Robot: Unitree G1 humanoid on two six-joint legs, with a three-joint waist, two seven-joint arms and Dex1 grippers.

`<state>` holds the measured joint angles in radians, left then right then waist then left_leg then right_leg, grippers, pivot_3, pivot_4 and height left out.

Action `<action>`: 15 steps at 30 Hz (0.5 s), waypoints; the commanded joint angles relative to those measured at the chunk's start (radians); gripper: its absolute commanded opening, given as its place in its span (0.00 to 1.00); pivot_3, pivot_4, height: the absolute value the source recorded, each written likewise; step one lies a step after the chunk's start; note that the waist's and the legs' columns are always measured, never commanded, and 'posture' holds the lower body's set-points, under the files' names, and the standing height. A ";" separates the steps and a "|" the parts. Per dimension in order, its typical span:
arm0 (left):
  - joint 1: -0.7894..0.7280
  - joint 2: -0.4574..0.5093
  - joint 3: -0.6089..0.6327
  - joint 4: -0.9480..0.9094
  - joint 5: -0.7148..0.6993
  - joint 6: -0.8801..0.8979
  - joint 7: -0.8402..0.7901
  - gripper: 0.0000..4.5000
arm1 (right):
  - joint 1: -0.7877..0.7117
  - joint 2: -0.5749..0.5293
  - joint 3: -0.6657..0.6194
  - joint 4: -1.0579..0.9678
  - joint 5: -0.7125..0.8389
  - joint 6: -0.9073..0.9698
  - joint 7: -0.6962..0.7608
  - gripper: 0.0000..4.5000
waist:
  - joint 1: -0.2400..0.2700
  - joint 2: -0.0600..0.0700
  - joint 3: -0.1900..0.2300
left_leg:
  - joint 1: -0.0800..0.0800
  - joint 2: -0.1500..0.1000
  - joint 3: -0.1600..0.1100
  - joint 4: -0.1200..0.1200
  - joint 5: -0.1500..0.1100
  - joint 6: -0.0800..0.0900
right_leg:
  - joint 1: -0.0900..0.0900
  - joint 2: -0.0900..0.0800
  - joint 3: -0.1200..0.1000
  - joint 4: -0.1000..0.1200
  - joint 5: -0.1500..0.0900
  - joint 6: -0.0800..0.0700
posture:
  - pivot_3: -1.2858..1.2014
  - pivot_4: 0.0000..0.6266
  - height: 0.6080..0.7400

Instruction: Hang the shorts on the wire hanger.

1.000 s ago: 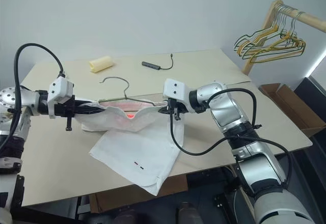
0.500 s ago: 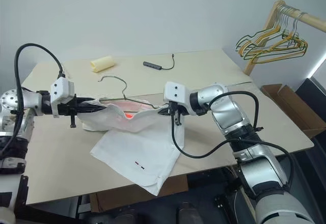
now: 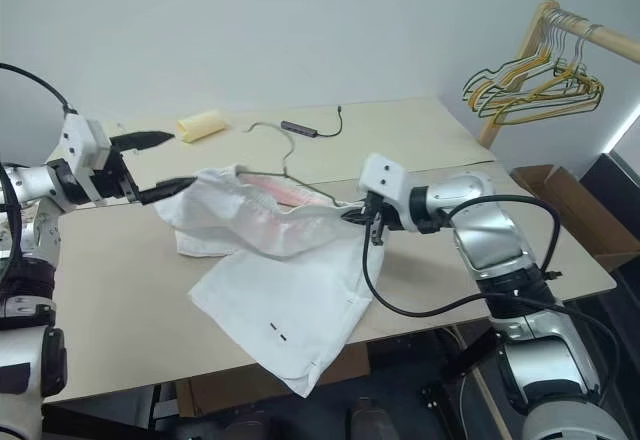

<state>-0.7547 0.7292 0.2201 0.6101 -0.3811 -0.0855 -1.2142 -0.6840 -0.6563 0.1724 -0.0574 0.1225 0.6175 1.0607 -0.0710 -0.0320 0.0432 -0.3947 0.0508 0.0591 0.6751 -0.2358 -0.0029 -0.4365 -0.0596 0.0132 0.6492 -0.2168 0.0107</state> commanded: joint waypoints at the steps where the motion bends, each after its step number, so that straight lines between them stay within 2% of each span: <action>1: -0.024 -0.023 0.049 -0.075 -0.108 0.084 -0.016 1.00 | 0.026 -0.051 -0.095 -0.072 0.034 0.079 -0.043 0.02 | -0.003 0.000 0.000 | 0.000 0.000 0.000 0.000 0.000 0.000 | 0.000 0.000 0.000 0.000 0.000 0.000 | 0.47 0.00 1.00; 4: -0.005 -0.049 0.046 -0.115 -0.141 0.122 -0.033 1.00 | 0.065 -0.092 -0.151 -0.099 0.056 0.192 -0.089 0.02 | -0.011 0.000 0.000 | -0.001 0.000 0.000 0.002 0.000 0.000 | 0.000 0.000 0.000 -0.001 0.001 0.001 | 0.45 0.00 1.00; 9: 0.038 -0.098 0.020 -0.193 -0.157 0.142 -0.050 1.00 | 0.095 -0.101 -0.293 -0.103 0.065 0.433 -0.258 0.02 | -0.040 0.000 0.000 | -0.001 0.000 0.000 0.002 0.000 0.000 | 0.001 0.000 0.001 -0.001 0.001 0.001 | 0.44 0.00 1.00; 15: 0.065 -0.136 -0.017 -0.251 -0.146 0.160 -0.066 1.00 | 0.103 -0.159 -0.342 -0.050 0.021 0.655 -0.418 0.02 | -0.080 0.000 0.000 | -0.001 0.000 0.000 0.002 0.000 0.001 | 0.001 -0.001 0.001 -0.001 0.001 0.002 | 0.43 0.00 1.00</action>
<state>-0.6873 0.5919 0.2117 0.4041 -0.5165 0.0706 -1.2698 -0.5596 -0.7847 -0.1145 -0.1065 0.1666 1.2112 0.7012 -0.1508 -0.0323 0.0429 -0.3955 0.0503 0.0589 0.6770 -0.2363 -0.0023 -0.4355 -0.0602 0.0146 0.6480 -0.2158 0.0124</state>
